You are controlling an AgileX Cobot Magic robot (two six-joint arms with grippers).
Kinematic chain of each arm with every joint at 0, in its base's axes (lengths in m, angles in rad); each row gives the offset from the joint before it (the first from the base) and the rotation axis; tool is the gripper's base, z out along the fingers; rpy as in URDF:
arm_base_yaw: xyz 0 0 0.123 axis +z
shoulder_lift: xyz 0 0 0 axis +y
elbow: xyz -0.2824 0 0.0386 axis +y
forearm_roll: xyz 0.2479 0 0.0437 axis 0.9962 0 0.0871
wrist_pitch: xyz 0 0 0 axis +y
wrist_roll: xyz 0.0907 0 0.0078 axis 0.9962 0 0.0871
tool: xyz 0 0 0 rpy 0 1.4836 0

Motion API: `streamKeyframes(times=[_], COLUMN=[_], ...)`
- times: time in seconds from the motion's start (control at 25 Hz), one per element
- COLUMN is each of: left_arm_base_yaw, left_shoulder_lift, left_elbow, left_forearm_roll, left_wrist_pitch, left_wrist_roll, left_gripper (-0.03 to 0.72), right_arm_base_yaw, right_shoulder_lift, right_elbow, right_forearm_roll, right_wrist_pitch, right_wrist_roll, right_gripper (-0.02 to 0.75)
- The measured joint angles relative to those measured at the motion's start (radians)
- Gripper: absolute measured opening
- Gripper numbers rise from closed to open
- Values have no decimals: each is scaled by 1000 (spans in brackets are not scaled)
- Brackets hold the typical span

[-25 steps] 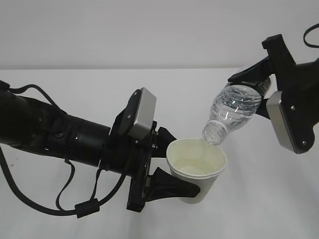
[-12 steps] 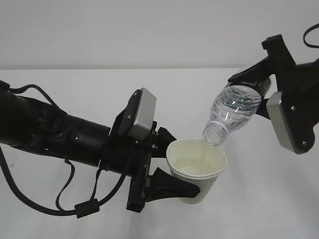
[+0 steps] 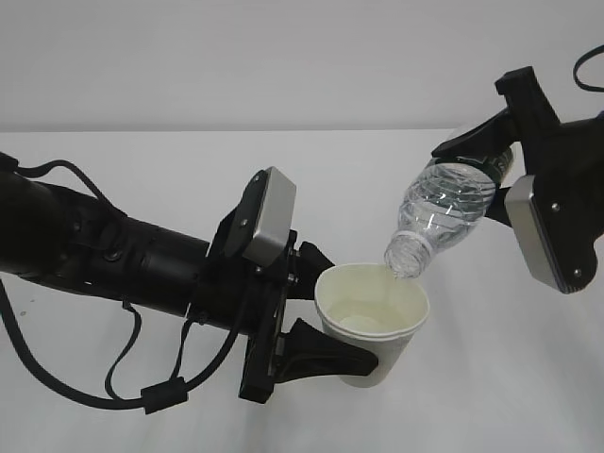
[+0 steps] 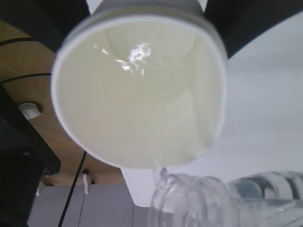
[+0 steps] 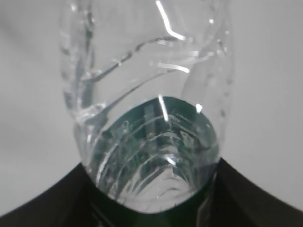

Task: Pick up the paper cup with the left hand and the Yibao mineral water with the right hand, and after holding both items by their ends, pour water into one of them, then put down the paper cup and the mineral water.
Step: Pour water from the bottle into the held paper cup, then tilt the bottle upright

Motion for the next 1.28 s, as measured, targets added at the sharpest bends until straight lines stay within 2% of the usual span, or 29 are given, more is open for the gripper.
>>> streamKeyframes(times=[1.28], left_arm_base_yaw=[0], left_shoulder_lift=[0], left_elbow=[0], left_forearm_roll=[9], left_wrist_pitch=[0], left_wrist_roll=[0], left_gripper=[467], right_arm_base_yaw=[0], right_shoulder_lift=[0], right_elbow=[0], right_forearm_roll=[-8], right_wrist_pitch=[0], right_wrist_roll=[-10], right_gripper=[435])
